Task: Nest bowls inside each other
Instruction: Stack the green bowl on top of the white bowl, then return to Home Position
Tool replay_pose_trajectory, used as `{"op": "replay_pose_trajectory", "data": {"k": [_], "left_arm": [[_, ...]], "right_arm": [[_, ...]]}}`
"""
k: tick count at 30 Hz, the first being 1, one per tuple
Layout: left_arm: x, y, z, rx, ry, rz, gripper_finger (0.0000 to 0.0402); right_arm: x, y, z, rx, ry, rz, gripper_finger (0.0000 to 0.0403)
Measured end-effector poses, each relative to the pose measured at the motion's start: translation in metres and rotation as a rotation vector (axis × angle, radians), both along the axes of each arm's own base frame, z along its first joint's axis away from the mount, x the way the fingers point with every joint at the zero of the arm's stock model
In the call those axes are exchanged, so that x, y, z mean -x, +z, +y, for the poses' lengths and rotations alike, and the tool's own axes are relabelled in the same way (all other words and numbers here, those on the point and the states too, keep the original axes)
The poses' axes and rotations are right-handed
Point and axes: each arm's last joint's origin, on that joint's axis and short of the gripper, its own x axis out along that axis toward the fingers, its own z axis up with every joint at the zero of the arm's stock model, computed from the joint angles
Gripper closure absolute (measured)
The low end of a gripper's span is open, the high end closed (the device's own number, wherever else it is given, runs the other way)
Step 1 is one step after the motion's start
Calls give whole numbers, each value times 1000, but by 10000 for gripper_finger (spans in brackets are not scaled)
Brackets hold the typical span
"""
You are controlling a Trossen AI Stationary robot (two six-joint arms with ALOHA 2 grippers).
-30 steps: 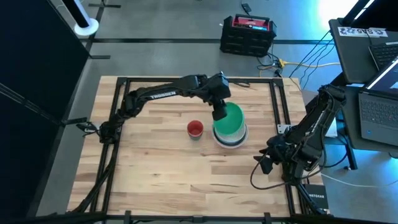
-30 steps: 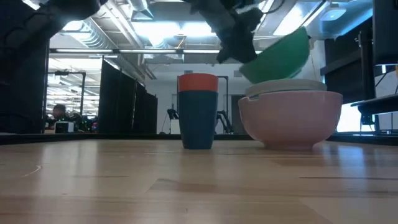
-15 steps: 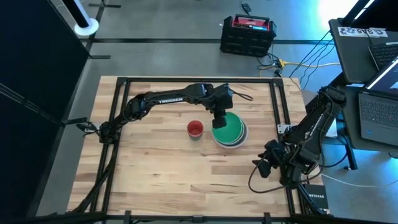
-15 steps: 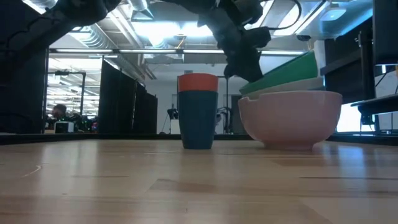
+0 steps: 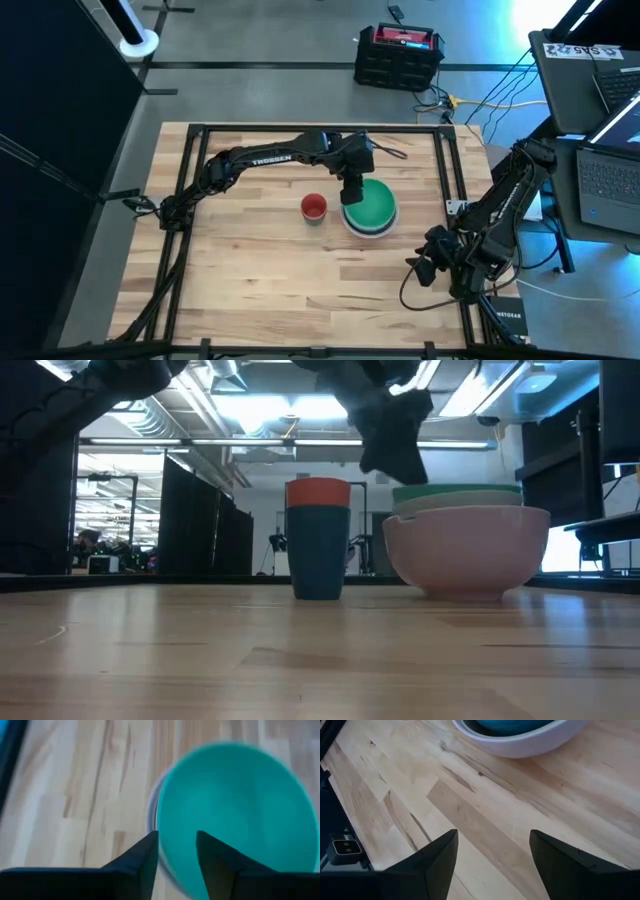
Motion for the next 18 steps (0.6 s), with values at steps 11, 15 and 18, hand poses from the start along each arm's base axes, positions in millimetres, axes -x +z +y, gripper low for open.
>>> {"op": "replay_pose_trajectory", "data": {"k": [11,15,18], "left_arm": [[27,40,-8,-38,-35,28,264],[48,66,-30,-52,-55,59,285],[72,97,-52,-93,-97,38,340]], "right_arm": [[-2,2,-3,133,34,-90,171],[-3,4,-4,182,33,-145,171],[-4,6,-5,224,14,-211,191]]}}
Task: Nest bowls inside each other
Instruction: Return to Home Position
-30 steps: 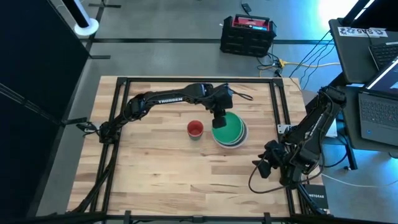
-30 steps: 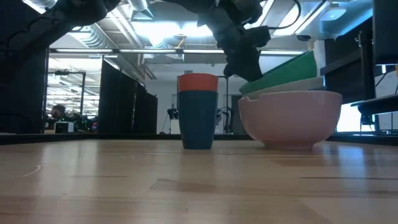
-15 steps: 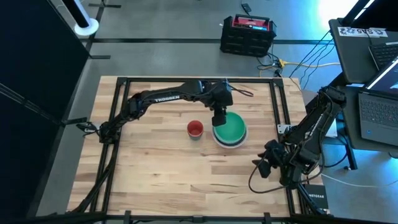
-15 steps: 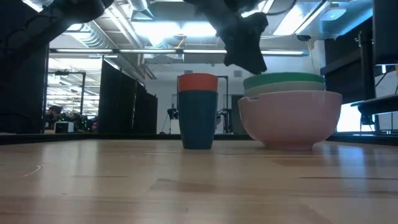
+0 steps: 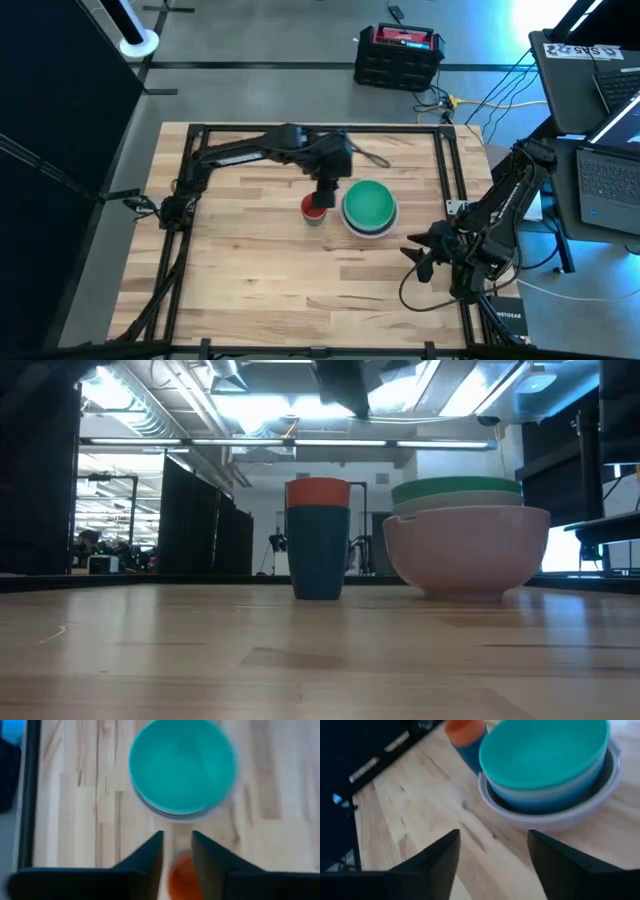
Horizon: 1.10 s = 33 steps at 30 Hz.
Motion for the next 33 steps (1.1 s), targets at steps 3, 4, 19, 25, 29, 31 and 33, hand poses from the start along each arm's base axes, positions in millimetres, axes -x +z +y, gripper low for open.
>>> {"op": "replay_pose_trajectory", "data": {"k": [3,4,19,25,29,31,33], "left_arm": [[31,28,-17,-2,-25,-26,391],[41,36,-22,-2,-25,-39,395],[195,65,-45,63,228,-249,401],[239,51,-47,90,346,-338,402],[259,52,-48,78,380,-473,402],[263,47,-48,95,377,-569,402],[260,38,-49,105,354,-672,402]], "right_arm": [[0,5,-3,33,-2,-61,261],[1,7,-4,39,2,-81,298],[-34,77,-90,171,206,-150,399],[-7,101,-136,322,184,-253,403],[49,108,-151,327,105,-368,403],[72,106,-154,309,76,-429,403],[86,98,-155,300,64,-474,403]]}}
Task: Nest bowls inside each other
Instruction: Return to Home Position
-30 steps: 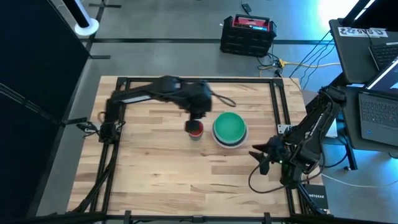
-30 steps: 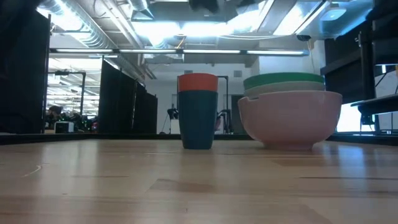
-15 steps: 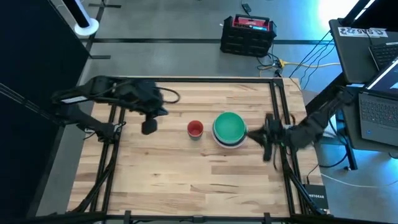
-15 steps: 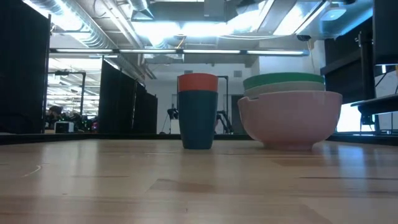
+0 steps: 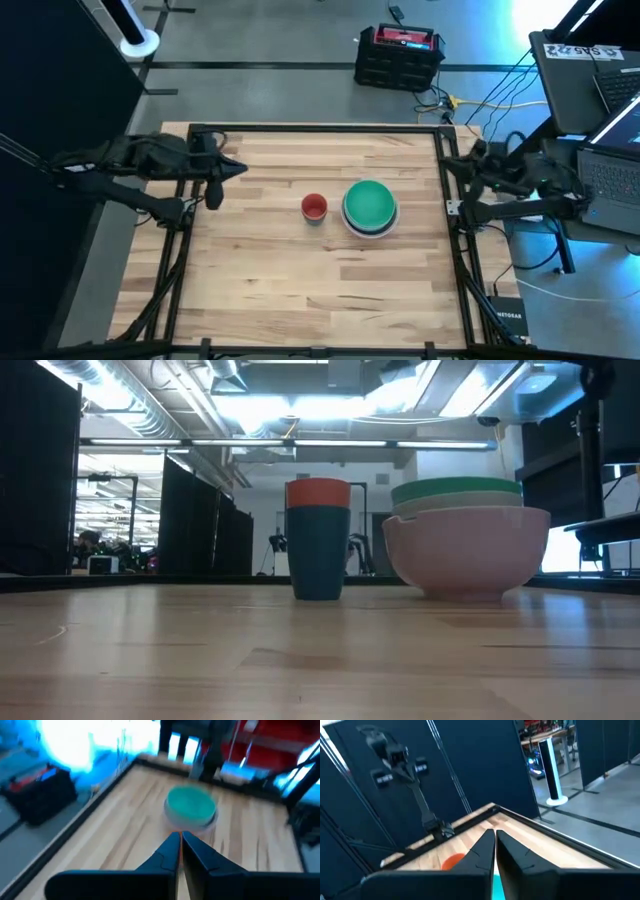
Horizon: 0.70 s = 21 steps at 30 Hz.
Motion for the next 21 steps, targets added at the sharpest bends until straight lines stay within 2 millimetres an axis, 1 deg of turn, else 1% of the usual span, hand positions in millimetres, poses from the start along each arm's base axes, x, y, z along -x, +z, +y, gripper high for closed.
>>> {"op": "replay_pose_trajectory", "data": {"k": [3,5,6,19,21], "left_arm": [[-4,-23,-2,-2,-27,-106,401],[-3,-40,-2,17,-24,-161,401],[-2,-48,-2,28,-20,-176,401],[21,-118,1,172,31,-203,401],[23,-123,-1,236,35,-209,401]], "right_arm": [[7,-14,-1,-6,-17,-30,403],[6,-27,-1,-6,-28,-14,403],[4,-30,-1,-13,-31,-11,403],[-15,-64,0,-123,-78,5,402],[-17,-64,0,-112,-78,-23,402]]}}
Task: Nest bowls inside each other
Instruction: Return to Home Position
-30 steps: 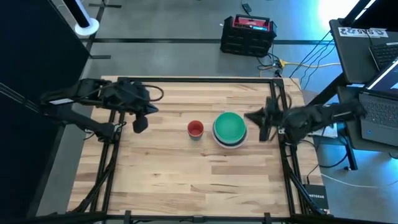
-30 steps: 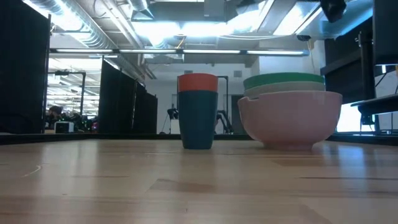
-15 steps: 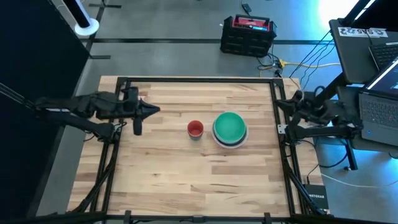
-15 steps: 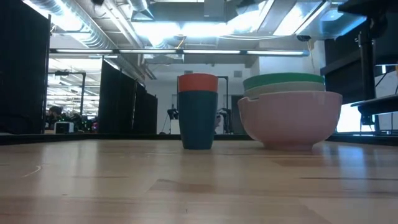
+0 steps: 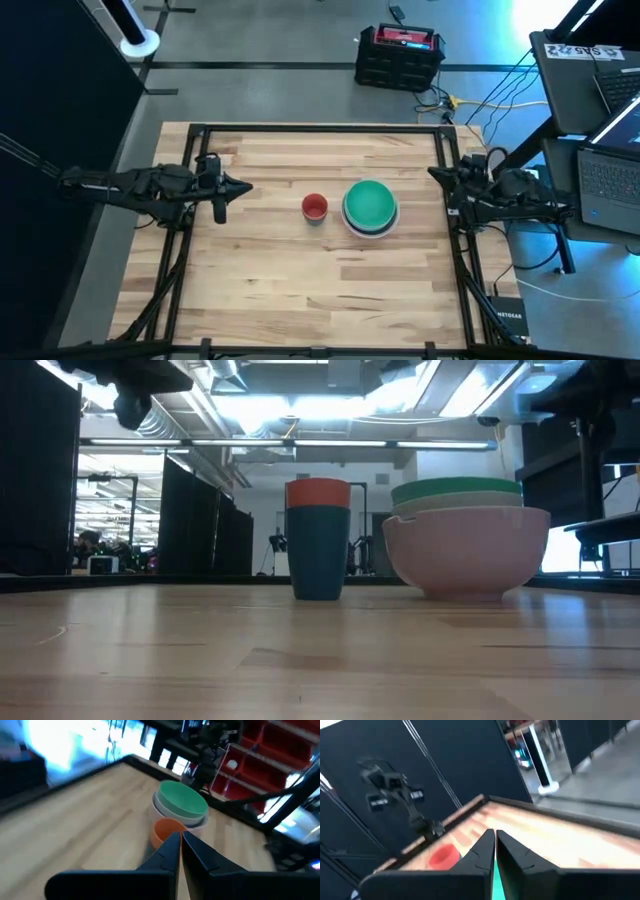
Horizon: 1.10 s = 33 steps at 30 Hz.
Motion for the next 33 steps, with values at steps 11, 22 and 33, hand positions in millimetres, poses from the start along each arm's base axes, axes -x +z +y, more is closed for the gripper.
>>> {"op": "replay_pose_trajectory", "data": {"k": [11,22,33], "left_arm": [[1,8,-10,-259,-184,-35,401],[14,11,-11,-217,-248,-74,401],[24,10,-10,-179,-244,-67,401]], "right_arm": [[-42,-43,8,309,104,-257,402],[-52,-76,12,348,252,-118,402],[-55,-93,15,367,348,-12,402]]}}
